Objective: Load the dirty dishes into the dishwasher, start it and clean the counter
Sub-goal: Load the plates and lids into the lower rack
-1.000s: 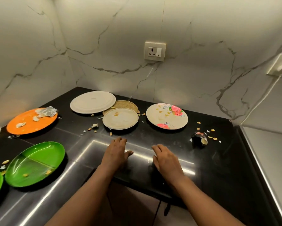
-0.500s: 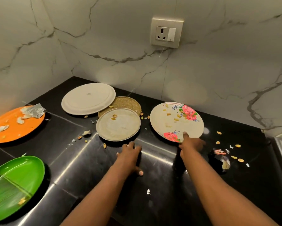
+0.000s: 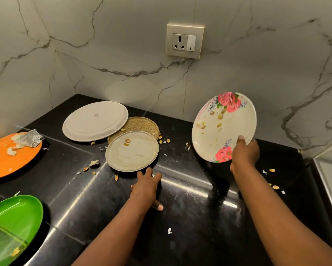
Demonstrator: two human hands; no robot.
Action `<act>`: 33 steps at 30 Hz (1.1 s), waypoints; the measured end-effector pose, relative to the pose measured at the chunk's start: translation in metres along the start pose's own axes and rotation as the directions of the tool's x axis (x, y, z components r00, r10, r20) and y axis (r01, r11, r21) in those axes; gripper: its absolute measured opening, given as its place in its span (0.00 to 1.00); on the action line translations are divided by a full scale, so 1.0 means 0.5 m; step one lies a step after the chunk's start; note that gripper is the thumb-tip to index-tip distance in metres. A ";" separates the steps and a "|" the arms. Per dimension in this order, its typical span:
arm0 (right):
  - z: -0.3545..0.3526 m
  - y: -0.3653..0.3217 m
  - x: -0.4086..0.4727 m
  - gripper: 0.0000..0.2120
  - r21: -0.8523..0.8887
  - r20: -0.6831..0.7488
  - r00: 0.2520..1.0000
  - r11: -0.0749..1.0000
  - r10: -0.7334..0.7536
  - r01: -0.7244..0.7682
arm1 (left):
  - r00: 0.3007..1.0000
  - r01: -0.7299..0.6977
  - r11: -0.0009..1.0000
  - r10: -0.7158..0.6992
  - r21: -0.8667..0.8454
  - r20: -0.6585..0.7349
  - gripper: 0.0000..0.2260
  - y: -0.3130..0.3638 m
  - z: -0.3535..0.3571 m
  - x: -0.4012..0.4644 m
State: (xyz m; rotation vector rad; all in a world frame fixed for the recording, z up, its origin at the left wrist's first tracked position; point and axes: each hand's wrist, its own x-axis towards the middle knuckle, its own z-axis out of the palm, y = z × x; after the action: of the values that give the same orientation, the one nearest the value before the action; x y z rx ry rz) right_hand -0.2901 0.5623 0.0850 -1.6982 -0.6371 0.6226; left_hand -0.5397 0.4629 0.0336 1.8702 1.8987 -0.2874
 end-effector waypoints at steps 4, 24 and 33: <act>-0.049 -0.070 -0.008 0.15 -0.175 -0.034 0.932 0.921 -0.360 0.349 | 1.000 0.005 1.000 -0.005 0.013 0.014 0.45 0.001 -0.002 -0.001; -0.208 -0.008 -0.163 0.13 -0.234 0.000 0.710 0.690 -0.705 0.685 | 0.937 -0.114 0.993 0.122 0.042 -0.329 0.24 0.040 0.070 -0.073; -0.461 0.086 -0.379 0.12 -0.221 -0.074 0.737 0.732 -0.671 0.644 | 0.769 -0.310 0.941 0.330 0.132 -0.547 0.18 0.053 0.211 -0.273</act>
State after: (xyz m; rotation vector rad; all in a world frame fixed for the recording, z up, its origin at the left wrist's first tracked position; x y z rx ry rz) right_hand -0.2604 0.2628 0.1029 -1.5131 -1.1459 -0.0839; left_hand -0.4992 0.2952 0.0083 2.4553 1.8576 0.4001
